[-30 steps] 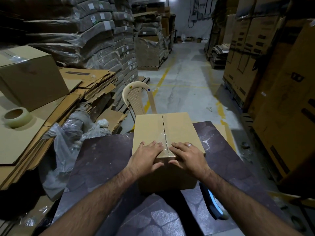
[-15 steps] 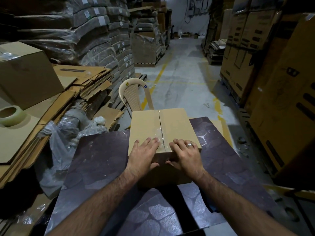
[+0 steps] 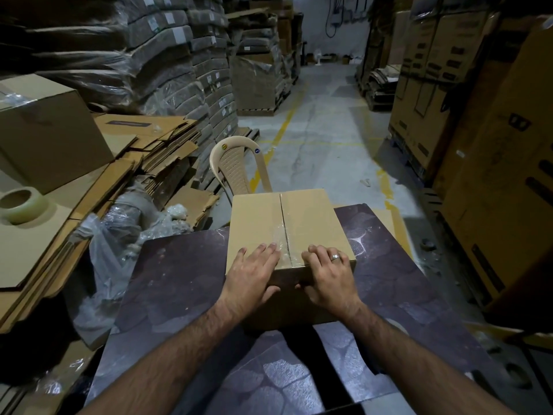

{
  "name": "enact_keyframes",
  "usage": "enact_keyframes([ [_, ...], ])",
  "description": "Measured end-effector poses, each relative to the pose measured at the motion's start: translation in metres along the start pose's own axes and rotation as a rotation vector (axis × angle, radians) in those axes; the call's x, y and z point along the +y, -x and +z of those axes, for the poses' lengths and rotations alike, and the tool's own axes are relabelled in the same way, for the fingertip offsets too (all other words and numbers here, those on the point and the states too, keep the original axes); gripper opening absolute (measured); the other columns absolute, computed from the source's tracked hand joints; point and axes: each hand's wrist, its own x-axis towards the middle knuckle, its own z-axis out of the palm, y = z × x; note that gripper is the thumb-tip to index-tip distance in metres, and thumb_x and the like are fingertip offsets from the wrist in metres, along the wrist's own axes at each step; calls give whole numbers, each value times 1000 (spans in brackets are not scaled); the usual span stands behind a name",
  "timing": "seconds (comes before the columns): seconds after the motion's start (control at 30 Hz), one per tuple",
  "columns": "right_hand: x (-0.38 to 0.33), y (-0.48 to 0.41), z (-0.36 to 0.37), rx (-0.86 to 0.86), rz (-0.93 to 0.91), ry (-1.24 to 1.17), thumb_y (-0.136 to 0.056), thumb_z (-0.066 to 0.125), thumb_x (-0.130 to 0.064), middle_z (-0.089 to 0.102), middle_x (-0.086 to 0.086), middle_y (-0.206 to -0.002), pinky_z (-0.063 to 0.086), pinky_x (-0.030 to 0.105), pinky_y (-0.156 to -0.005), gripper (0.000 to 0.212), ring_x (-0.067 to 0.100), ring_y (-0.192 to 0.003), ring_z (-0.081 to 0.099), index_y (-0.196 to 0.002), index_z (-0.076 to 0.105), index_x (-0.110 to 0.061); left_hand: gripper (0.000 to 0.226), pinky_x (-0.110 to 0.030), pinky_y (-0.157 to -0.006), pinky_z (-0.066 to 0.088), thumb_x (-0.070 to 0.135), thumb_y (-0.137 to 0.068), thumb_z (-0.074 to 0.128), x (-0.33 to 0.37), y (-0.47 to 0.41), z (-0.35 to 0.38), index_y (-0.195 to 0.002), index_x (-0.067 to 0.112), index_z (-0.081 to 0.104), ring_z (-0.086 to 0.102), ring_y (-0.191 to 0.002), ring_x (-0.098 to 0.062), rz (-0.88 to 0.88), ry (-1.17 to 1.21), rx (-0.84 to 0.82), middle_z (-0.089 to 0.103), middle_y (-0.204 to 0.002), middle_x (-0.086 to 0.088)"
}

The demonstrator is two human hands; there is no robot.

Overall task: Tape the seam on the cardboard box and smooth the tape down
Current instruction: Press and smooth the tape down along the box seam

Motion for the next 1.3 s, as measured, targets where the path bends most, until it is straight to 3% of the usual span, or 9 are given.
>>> enact_keyframes([
  [0.1,-8,-2,2,-34,49,14,-48,76,-63,63,5,-106,31,38,-83,74,24,-92,51,-103,59,-17,84,-52,-96,49,48,-62,82,-1,0,-3,-132,11,53,56,-124,-26,3,17,-24,56,-138,-9],
  [0.23,-11,-1,4,-35,59,60,-50,73,-71,62,6,-105,31,40,-84,77,26,-89,57,-101,60,-15,81,-44,-118,16,33,-87,64,-4,-2,-3,-151,13,18,19,-147,-24,55,42,-72,17,-161,-6],
  [0.33,-14,-6,4,-25,76,62,-55,65,-78,61,6,-94,32,41,-80,73,26,-83,57,-89,59,-14,82,-38,-120,12,31,-89,62,-3,-3,-6,-152,14,13,14,-148,-22,52,72,-60,12,-162,-5],
  [0.63,-25,-8,7,-8,144,17,-64,52,-82,59,6,-90,33,40,-81,71,26,-82,56,-86,59,-14,84,-37,-117,22,31,-81,72,-7,-2,-5,-148,8,27,28,-144,-24,59,99,-12,28,-157,-9],
  [0.83,0,-2,6,82,-43,11,-61,72,-67,65,3,-98,33,36,-77,62,24,-81,60,-97,60,-18,75,-39,-105,43,45,-74,75,-7,-3,2,-134,8,49,52,-128,-27,68,79,71,53,-140,-12],
  [0.93,6,-9,2,48,-53,-41,-70,66,-66,64,-1,-95,33,36,-72,52,21,-79,57,-94,62,-21,64,-39,-97,51,49,-78,70,-8,-5,6,-126,9,55,60,-118,-26,55,65,139,61,-131,-12],
  [1.07,10,1,4,68,-67,-128,-71,72,-53,65,-2,-110,33,32,-81,48,19,-93,58,-106,62,-23,70,-40,-94,53,51,-71,76,-5,-5,12,-124,9,58,61,-116,-26,64,26,195,63,-128,-11],
  [1.17,9,-7,1,46,-42,-99,-77,63,-62,66,-5,-102,36,34,-74,44,18,-84,60,-99,64,-24,81,-41,-93,53,54,-61,82,-4,-4,13,-124,10,58,62,-117,-25,40,2,198,63,-128,-10],
  [1.3,7,-1,7,80,-33,-129,-75,67,-58,68,-3,-107,35,34,-80,46,18,-91,60,-104,62,-23,69,-41,-95,52,53,-72,72,-3,-4,18,-125,11,59,60,-118,-24,16,36,227,62,-130,-8],
])
